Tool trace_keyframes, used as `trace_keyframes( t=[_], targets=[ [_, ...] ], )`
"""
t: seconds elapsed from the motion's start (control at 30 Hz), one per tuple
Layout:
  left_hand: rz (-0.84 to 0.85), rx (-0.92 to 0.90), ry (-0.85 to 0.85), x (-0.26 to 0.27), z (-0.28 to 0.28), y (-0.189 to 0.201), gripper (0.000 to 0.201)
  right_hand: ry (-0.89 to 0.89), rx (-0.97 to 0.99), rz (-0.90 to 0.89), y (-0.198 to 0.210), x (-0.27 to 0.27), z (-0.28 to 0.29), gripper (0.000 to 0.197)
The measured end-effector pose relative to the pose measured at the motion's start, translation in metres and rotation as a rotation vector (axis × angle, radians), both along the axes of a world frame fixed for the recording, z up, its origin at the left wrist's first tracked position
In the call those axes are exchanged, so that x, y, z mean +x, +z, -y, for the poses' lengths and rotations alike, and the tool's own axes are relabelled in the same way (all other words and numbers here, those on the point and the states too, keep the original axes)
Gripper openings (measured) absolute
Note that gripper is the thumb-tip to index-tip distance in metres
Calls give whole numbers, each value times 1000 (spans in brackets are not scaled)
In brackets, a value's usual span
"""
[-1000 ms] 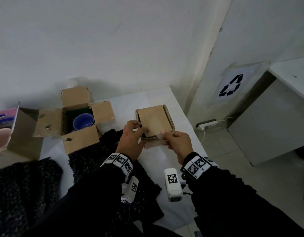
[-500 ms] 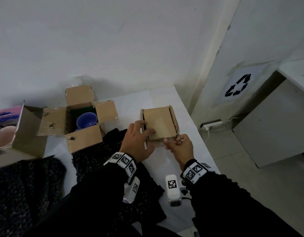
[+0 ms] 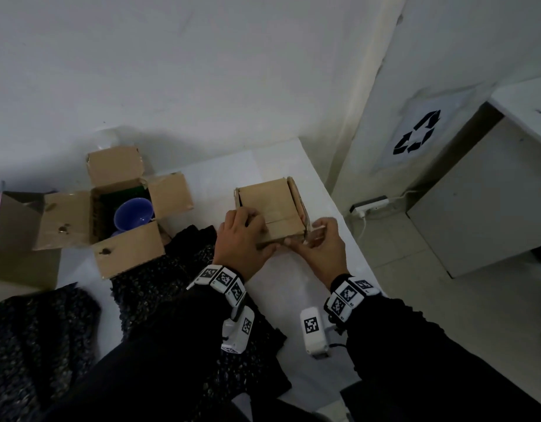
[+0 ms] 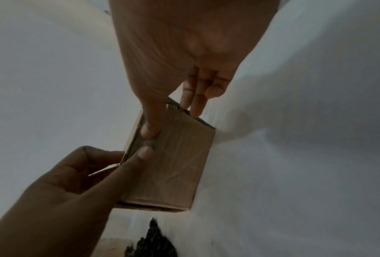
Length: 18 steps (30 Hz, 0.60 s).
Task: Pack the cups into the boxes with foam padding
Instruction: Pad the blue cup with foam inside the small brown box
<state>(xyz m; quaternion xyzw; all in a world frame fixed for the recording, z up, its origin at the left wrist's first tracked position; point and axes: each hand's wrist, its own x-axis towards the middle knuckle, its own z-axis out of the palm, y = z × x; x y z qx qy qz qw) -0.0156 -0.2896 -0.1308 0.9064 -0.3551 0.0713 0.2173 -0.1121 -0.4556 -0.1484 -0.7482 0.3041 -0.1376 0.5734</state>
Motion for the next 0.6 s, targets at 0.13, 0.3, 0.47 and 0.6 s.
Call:
trace_keyframes(
  t=[0.13,0.3,0.47,0.6],
  targets=[
    [-23,-13,-12,2,-1,-2,41,158,-236,14,8,11,11,67],
    [-52,9,-31,4,-2,0,42,255,-276,30,10,16,26,53],
    [-9,-90,-15,-1,-11,1,37,245,-163,60,4,13,28,46],
    [9,-91,79,-6,-11,1,41,221,-195,-12,5,20,16,75]
  ],
)
